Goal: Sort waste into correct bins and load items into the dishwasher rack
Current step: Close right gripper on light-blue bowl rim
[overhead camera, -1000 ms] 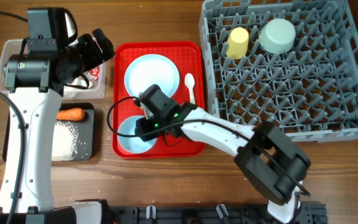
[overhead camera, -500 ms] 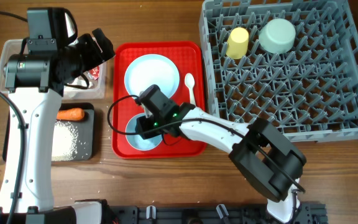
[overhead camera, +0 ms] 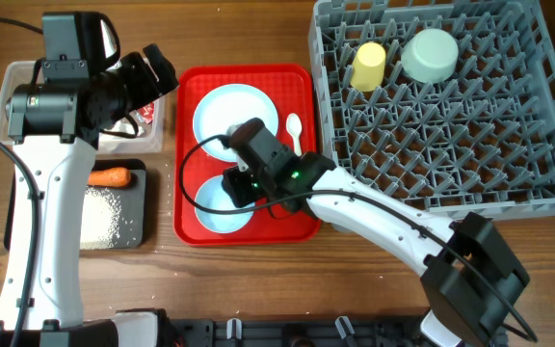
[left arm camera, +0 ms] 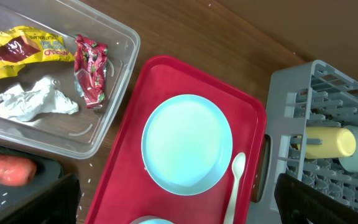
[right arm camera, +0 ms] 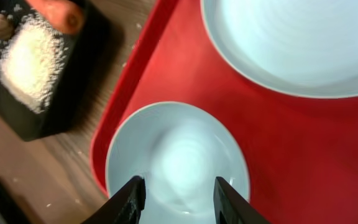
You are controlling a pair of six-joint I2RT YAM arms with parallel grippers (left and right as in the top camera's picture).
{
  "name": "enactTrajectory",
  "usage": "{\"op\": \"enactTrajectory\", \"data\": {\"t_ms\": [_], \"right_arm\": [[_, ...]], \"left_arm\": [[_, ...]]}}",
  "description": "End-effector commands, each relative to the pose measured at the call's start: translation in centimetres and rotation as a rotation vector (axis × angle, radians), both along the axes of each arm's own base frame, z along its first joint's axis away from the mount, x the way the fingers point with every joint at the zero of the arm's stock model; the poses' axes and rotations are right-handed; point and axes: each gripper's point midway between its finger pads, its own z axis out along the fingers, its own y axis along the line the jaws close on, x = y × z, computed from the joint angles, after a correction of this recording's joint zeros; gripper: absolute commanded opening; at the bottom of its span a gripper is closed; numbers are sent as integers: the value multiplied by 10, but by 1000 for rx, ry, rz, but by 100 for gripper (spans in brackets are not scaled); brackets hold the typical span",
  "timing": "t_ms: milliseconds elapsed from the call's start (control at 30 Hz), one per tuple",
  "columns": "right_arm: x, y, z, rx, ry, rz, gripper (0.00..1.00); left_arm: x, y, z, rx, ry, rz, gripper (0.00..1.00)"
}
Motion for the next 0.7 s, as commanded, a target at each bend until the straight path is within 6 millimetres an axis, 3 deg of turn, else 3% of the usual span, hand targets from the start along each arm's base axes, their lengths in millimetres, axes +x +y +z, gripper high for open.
{"op": "enactTrajectory", "data": {"t_ms": [0,167,467,567,667], "right_arm": [[5,-13,-33,-96,-1,-20,38],[4,-14,-58,-133,30,-18,38],[7,-10,-56,-117,20,-22,40],[12,-5,-38,-90,-12,-15,38],[19,0,1,-35,-92,-2,41]], "left_arm": [[1,4,1,20,-7,0,100],[1,4,1,20,-7,0,100],[1,4,1,20,-7,0,100],[1,4,1,20,-7,0,100],[1,4,1,20,-7,0,100]]}}
